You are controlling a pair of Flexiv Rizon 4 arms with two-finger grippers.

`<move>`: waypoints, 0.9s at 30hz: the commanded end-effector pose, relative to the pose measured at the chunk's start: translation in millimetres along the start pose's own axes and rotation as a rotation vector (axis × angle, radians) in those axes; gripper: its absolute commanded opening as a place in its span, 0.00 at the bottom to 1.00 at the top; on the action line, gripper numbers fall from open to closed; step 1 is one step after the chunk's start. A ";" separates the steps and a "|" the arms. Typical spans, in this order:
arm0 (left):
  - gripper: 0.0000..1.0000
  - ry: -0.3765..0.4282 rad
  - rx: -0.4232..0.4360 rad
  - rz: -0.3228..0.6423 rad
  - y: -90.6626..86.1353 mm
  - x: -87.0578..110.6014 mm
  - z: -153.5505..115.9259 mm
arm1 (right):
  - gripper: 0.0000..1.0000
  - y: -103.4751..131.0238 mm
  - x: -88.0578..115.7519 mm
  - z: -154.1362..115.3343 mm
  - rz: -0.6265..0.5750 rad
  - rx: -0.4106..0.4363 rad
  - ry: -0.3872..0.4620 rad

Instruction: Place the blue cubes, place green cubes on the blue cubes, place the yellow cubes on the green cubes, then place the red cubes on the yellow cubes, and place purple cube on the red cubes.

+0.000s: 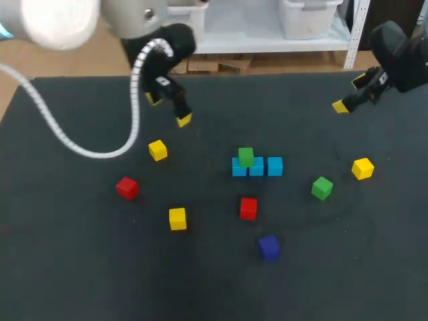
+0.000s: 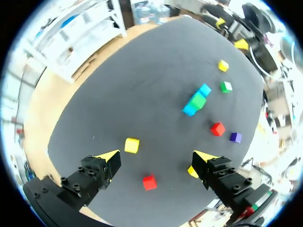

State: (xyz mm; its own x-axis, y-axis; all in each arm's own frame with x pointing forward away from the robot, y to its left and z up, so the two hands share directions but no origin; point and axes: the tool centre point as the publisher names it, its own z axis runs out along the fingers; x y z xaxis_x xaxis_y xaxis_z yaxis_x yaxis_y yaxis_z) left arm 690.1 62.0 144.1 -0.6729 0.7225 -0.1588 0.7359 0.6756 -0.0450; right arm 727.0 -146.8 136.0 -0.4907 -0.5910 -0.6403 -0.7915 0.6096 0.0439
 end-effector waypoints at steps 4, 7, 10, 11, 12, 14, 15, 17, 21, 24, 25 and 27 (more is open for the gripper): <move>1.00 -0.671 -0.017 -0.195 3.7 63.1 2.1 | 1.00 -1.0 0.1 0.5 -0.001 -0.004 -0.002; 1.00 -0.735 -0.021 -0.219 0.5 70.5 11.0 | 1.00 -1.0 0.1 0.5 -0.001 -0.004 -0.002; 1.00 -0.780 -0.046 -0.227 -4.1 76.9 18.9 | 1.00 -1.0 0.1 0.5 -0.001 -0.004 -0.002; 1.00 -0.791 -0.046 -0.237 -4.8 79.0 21.1 | 1.00 -1.0 0.1 0.5 -0.001 -0.004 -0.002; 1.00 -0.798 -0.042 -0.244 -4.3 81.1 22.9 | 1.00 -1.0 0.1 0.5 -0.001 -0.004 -0.002; 1.00 -0.814 -0.039 -0.269 -0.6 84.1 25.2 | 1.00 -1.0 0.1 0.5 -0.001 -0.004 -0.002; 1.00 -0.825 -0.045 -0.279 2.1 85.0 25.6 | 1.00 -1.0 0.1 0.5 -0.001 -0.004 -0.002; 1.00 -0.847 -0.046 -0.285 7.0 85.3 24.2 | 1.00 -1.0 0.1 0.5 -0.001 -0.004 -0.002; 1.00 -0.884 -0.076 -0.283 14.4 79.2 17.6 | 1.00 -1.0 0.1 0.5 -0.001 -0.004 -0.002; 1.00 -0.906 -0.083 -0.276 20.0 70.9 10.2 | 1.00 -1.0 0.1 0.5 -0.001 -0.004 -0.002; 1.00 -0.911 -0.084 -0.273 21.3 68.5 7.4 | 1.00 -1.0 0.1 0.5 -0.001 -0.004 -0.002; 1.00 -0.919 -0.081 -0.263 23.7 64.3 2.4 | 1.00 -1.0 0.1 0.5 -0.001 -0.004 -0.002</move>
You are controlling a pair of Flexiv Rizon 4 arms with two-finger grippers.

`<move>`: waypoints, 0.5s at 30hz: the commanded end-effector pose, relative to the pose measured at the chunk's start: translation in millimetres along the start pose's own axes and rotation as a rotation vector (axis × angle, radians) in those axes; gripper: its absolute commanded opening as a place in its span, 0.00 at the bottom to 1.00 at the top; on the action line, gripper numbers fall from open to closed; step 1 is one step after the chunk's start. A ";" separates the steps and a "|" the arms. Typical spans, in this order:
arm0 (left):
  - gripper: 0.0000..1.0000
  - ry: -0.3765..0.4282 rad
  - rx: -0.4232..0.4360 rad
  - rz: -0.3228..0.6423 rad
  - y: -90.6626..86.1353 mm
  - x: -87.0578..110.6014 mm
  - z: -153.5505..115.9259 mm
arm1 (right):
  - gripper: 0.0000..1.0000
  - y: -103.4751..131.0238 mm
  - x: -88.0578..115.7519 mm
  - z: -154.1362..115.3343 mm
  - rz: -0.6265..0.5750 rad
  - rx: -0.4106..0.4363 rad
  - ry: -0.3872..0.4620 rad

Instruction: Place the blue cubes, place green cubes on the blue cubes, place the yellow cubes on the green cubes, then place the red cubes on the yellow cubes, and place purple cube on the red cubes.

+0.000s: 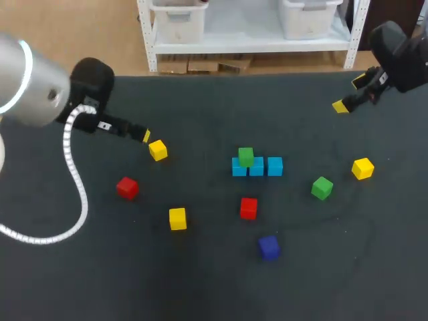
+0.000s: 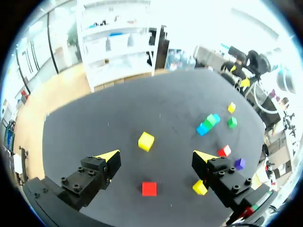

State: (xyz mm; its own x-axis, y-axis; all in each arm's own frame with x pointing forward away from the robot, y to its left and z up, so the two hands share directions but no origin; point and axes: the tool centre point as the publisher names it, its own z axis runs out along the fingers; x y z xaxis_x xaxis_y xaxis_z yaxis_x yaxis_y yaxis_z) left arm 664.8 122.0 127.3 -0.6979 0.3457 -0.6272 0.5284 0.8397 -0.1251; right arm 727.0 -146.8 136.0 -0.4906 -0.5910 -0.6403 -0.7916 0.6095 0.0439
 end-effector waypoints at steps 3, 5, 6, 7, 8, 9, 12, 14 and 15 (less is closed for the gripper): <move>1.00 -0.374 0.012 0.020 3.3 -9.9 -5.8 | 1.00 -1.1 0.1 0.5 -0.001 -0.003 -0.002; 1.00 -0.368 0.010 0.027 3.3 -13.5 -8.8 | 1.00 -1.1 0.1 0.5 -0.001 -0.003 -0.002; 1.00 -0.364 0.010 0.038 2.4 -13.8 -10.7 | 1.00 -1.1 0.1 0.5 -0.001 -0.003 -0.002; 1.00 -0.353 -0.001 0.046 2.2 -13.7 -11.7 | 1.00 -1.1 0.1 0.5 -0.001 -0.003 -0.002; 1.00 -0.346 -0.010 0.046 2.1 -12.9 -12.4 | 1.00 -1.1 0.1 0.5 -0.001 -0.003 -0.002; 1.00 -0.347 -0.009 0.046 2.7 -11.8 -13.6 | 1.00 -1.1 0.1 0.5 -0.001 -0.003 -0.002; 1.00 -0.332 -0.026 0.047 4.1 -9.8 -17.5 | 1.00 -1.1 0.1 0.5 -0.001 -0.003 -0.002; 1.00 -0.325 -0.030 0.054 3.5 -10.0 -21.5 | 1.00 -1.1 0.1 0.5 -0.001 -0.003 -0.002; 1.00 -0.325 -0.032 0.057 2.4 -10.9 -24.4 | 1.00 -1.1 0.1 0.5 -0.001 -0.003 -0.002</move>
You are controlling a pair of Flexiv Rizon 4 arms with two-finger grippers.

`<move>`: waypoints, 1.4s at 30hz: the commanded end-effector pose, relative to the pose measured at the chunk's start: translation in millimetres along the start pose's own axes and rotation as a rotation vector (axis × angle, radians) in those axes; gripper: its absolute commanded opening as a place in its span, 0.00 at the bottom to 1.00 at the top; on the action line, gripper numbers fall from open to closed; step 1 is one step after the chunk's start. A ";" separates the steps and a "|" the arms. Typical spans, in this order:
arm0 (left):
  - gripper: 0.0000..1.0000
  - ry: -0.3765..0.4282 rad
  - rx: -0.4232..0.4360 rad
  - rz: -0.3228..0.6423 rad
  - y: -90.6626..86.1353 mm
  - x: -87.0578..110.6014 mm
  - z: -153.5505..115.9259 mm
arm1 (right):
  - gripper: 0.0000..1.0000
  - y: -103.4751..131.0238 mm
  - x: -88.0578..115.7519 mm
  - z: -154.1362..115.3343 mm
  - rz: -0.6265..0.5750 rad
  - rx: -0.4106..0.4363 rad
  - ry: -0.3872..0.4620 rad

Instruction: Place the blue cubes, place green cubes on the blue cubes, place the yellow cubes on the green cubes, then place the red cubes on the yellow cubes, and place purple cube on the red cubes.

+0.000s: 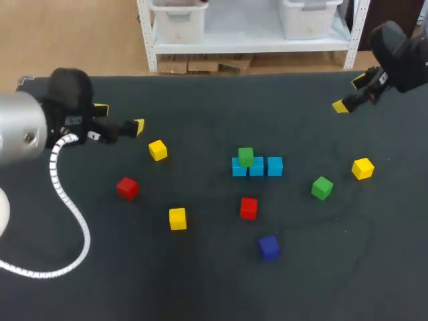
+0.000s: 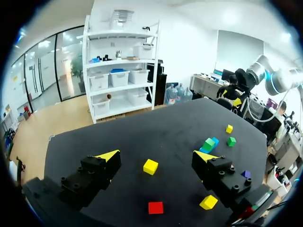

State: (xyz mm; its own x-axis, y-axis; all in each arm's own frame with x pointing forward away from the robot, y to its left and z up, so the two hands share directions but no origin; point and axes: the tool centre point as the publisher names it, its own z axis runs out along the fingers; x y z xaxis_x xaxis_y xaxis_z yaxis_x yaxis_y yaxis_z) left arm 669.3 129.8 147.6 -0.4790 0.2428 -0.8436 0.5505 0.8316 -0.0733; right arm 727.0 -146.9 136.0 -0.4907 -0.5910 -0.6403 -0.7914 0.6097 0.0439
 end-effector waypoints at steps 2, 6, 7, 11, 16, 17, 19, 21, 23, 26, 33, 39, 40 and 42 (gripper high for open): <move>1.00 -0.004 -0.014 0.004 -4.0 -0.5 -8.0 | 1.00 -1.0 0.0 0.6 -0.001 -0.004 -0.002; 1.00 -0.004 -0.014 0.004 -4.0 -0.5 -8.0 | 1.00 -1.0 0.0 0.6 -0.001 -0.004 -0.002; 1.00 -0.004 -0.014 0.004 -4.0 -0.5 -8.0 | 1.00 -1.0 0.0 0.6 -0.001 -0.004 -0.002; 1.00 -0.004 -0.014 0.004 -4.0 -0.5 -8.0 | 1.00 -1.0 0.0 0.6 -0.001 -0.004 -0.002; 1.00 -0.004 -0.014 0.004 -4.0 -0.5 -8.0 | 1.00 -1.0 0.0 0.6 -0.001 -0.004 -0.002; 1.00 -0.004 -0.014 0.004 -4.0 -0.5 -8.0 | 1.00 -1.0 0.0 0.6 -0.001 -0.004 -0.002; 1.00 -0.004 -0.014 0.004 -4.0 -0.5 -8.0 | 1.00 -1.0 0.0 0.6 -0.001 -0.004 -0.002; 1.00 -0.004 -0.014 0.004 -4.0 -0.5 -8.0 | 1.00 -1.0 0.0 0.6 -0.001 -0.004 -0.002; 1.00 -0.004 -0.014 0.004 -4.0 -0.5 -8.0 | 1.00 -1.0 0.0 0.6 -0.001 -0.004 -0.002; 1.00 -0.004 -0.014 0.004 -4.0 -0.5 -8.0 | 1.00 -1.3 0.4 3.2 0.003 -0.006 0.028; 1.00 -0.004 -0.014 0.004 -4.0 -0.5 -8.0 | 1.00 40.7 7.8 14.4 -0.251 -0.044 0.222; 1.00 -0.004 -0.014 0.004 -4.0 -0.5 -8.0 | 1.00 69.1 30.8 16.5 -0.454 -0.106 0.379; 1.00 -0.004 -0.014 0.004 -4.0 -0.5 -8.0 | 1.00 72.8 38.1 17.3 -0.494 -0.124 0.416; 1.00 -0.004 -0.014 0.004 -4.0 -0.5 -8.0 | 1.00 76.9 48.1 19.7 -0.538 -0.138 0.460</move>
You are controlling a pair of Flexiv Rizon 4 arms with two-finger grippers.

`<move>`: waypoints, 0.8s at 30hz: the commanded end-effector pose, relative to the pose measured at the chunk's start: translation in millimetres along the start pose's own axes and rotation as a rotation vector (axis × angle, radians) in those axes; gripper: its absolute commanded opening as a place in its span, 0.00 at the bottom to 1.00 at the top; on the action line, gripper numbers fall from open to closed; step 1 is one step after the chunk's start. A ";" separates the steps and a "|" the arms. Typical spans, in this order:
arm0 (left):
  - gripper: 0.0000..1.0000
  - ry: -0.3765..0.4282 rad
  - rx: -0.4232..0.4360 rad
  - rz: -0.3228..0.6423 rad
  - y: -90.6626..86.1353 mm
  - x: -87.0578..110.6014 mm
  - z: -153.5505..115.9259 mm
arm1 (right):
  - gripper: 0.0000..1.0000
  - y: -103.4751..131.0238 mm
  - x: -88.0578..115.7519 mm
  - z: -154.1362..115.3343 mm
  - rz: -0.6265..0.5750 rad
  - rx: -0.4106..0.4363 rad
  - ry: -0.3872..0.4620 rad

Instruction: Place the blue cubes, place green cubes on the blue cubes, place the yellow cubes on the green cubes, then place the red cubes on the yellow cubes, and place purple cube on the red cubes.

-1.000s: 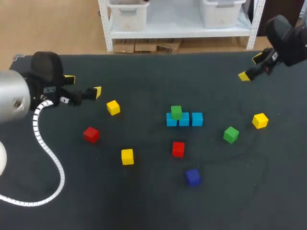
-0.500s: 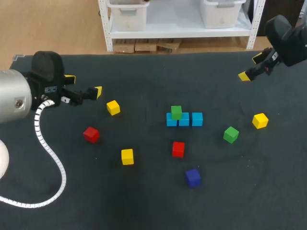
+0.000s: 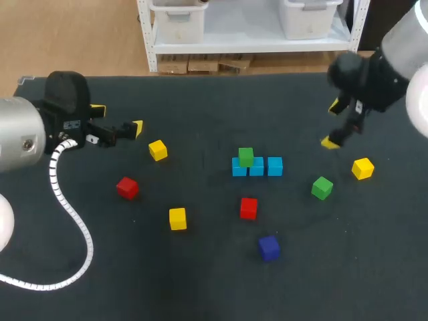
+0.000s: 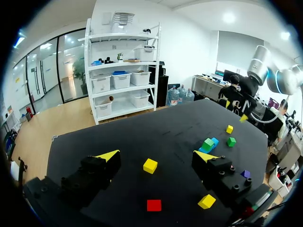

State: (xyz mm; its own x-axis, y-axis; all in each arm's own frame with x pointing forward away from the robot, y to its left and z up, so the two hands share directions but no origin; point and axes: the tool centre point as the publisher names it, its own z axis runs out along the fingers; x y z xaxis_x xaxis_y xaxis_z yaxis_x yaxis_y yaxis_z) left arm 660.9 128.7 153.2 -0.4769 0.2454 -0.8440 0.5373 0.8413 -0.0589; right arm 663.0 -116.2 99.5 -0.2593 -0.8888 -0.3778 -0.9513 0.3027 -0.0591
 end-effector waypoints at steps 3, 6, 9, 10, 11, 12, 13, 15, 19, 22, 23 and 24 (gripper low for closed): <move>1.00 -0.003 0.008 0.001 2.0 0.5 0.2 | 1.00 27.8 21.6 14.4 -0.263 -0.060 0.214; 1.00 -0.003 0.008 0.001 2.0 0.5 0.2 | 1.00 40.1 31.7 26.3 -0.301 -0.116 0.193; 1.00 -0.003 0.008 0.001 2.0 0.5 0.2 | 1.00 53.0 41.9 43.7 -0.404 -0.162 0.197; 1.00 -0.003 0.008 0.001 2.0 0.5 0.2 | 1.00 54.5 42.8 46.2 -0.428 -0.168 0.201; 1.00 -0.003 0.008 0.001 2.0 0.5 0.2 | 1.00 57.5 43.7 50.3 -0.475 -0.189 0.200; 1.00 -0.003 0.008 0.001 2.0 0.5 0.2 | 1.00 58.7 43.1 51.6 -0.494 -0.201 0.192; 1.00 -0.003 0.008 0.001 2.0 0.5 0.2 | 1.00 60.2 41.5 52.7 -0.516 -0.223 0.184; 1.00 -0.003 0.008 0.001 2.0 0.5 0.2 | 1.00 66.1 37.6 53.9 -0.621 -0.225 0.199; 1.00 -0.003 0.008 0.001 2.0 0.5 0.2 | 1.00 71.2 35.4 54.3 -0.729 -0.250 0.207; 1.00 -0.003 0.008 0.001 2.0 0.5 0.2 | 1.00 69.0 36.1 56.1 -0.761 -0.293 0.222; 1.00 -0.003 0.008 0.001 2.0 0.5 0.2 | 1.00 67.9 36.0 56.2 -0.770 -0.304 0.224; 1.00 -0.003 0.008 0.001 2.0 0.5 0.2 | 1.00 66.9 36.1 56.1 -0.778 -0.310 0.227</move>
State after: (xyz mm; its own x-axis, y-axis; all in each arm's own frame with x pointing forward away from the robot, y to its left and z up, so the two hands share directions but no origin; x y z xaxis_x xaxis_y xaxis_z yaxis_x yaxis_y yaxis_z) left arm 661.2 128.8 153.0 -0.4767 0.2460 -0.8439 0.5380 0.8409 -0.0588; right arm 590.4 -111.0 29.9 0.4264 -0.8946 -0.1336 -0.9038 -0.4274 -0.0228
